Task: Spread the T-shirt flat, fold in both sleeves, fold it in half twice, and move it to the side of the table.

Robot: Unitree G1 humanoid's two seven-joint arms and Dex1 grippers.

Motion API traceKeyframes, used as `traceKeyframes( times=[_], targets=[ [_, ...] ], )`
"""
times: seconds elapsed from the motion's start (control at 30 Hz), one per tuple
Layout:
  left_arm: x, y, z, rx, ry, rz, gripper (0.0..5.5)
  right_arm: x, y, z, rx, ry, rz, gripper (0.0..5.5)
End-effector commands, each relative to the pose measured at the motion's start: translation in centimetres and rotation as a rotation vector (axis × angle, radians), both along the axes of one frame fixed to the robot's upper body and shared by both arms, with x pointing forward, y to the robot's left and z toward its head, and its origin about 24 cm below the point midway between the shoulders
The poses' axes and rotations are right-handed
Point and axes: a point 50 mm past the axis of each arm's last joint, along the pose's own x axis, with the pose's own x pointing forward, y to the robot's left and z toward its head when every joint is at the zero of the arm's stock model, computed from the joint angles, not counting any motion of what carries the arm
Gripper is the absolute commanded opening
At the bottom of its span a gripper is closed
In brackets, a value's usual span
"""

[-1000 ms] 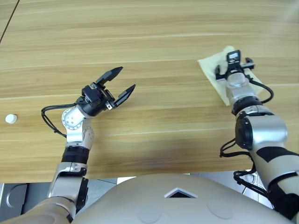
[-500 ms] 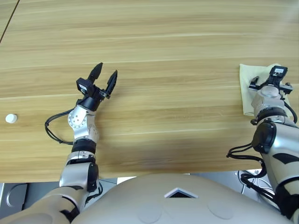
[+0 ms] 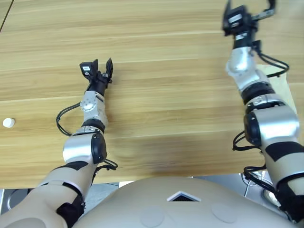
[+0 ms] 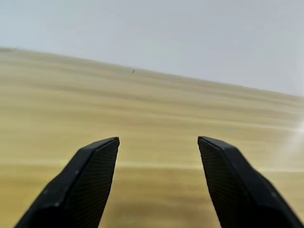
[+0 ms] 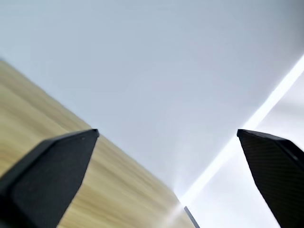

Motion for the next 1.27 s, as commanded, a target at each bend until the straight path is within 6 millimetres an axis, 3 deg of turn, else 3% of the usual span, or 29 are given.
traceKeyframes(
  times=[0.03, 0.13, 0.2, 0.5, 1.27],
  targets=[
    [-0.8, 0.6, -1.4, -0.06, 0.084, 0.067, 3.09, -1.4, 2.6, -4.7, 0.286, 0.358, 0.179, 5.39],
    [-1.3, 1.6, -1.8, -0.065, 0.124, 0.108, 3.09, -2.1, 0.6, -7.3, 0.894, 0.572, 0.2, 5.39],
    [-1.5, 2.2, -2.0, -0.056, 0.144, 0.137, 3.09, -2.8, -0.1, -8.7, 1.032, 0.631, 0.18, 5.39],
    [-1.9, 3.5, -2.3, -0.037, 0.198, 0.208, 3.09, -3.7, 0.5, -10.6, 0.797, 0.728, 0.049, 5.39],
    [-2.2, 4.2, -2.4, -0.053, 0.213, 0.264, 3.09, -3.9, 0.4, -11.0, 0.777, 0.761, 0.02, 5.39]
  ],
)
